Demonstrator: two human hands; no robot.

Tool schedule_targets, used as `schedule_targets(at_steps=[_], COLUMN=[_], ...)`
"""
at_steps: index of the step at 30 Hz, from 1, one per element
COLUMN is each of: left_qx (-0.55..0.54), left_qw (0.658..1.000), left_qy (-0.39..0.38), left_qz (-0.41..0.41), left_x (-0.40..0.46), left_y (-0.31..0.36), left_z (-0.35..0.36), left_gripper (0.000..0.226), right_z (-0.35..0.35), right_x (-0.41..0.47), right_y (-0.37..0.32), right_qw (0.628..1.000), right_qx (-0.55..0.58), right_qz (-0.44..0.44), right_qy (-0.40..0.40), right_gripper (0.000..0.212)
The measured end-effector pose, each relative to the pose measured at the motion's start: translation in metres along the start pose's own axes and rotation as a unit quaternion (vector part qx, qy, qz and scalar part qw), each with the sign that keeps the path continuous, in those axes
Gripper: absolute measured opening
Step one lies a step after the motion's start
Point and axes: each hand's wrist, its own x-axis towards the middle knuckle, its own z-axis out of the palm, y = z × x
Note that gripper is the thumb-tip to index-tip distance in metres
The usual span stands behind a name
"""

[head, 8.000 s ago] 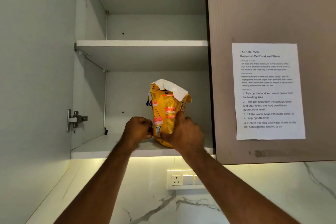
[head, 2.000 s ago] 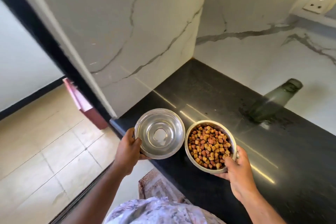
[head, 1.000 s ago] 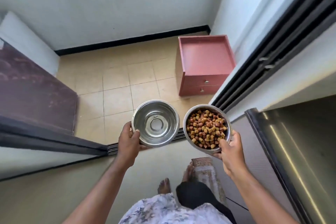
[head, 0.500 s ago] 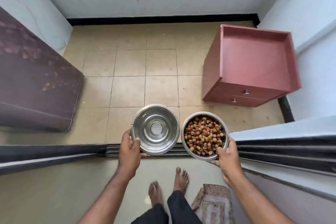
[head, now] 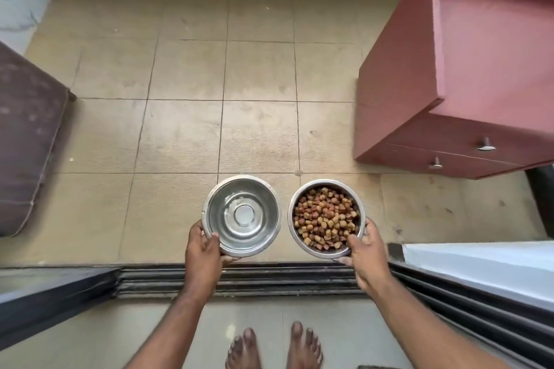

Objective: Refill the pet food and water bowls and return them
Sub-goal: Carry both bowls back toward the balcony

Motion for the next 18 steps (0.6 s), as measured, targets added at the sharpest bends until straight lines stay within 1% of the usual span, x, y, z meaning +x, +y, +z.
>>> schedule_targets(at_steps=[4, 10, 14, 18], left_qx=[-0.007, -0.015, -0.011, 0.003], left_qw=[1.000, 1.000, 1.000, 1.000], left_qy=[-0.004, -0.001, 0.005, -0.005], left_qz=[-0.011, -0.021, -0.018, -0.015], left_x=[0.052, 0.127, 0.158, 0.178], left_y=[-0.040, -0.095, -0.113, -0.121], left_z=[0.013, 0.031, 0.039, 0.037], left_gripper=[0.043, 0.045, 0.042, 0.043], right_z=[0.016, 0.047, 0.058, 0.066], right_x=[0.054, 0.121, 0.149, 0.163], right_y=[0.030, 0.074, 0.091, 0.101], right_qw=[1.000, 0.999, 0.999, 0.999], right_qx=[0.008, 0.019, 0.018, 0.019], right_qz=[0.015, 0.022, 0.026, 0.032], right_qy=[0.005, 0.023, 0.027, 0.029], right_gripper=[0.053, 0.049, 0.051, 0.053])
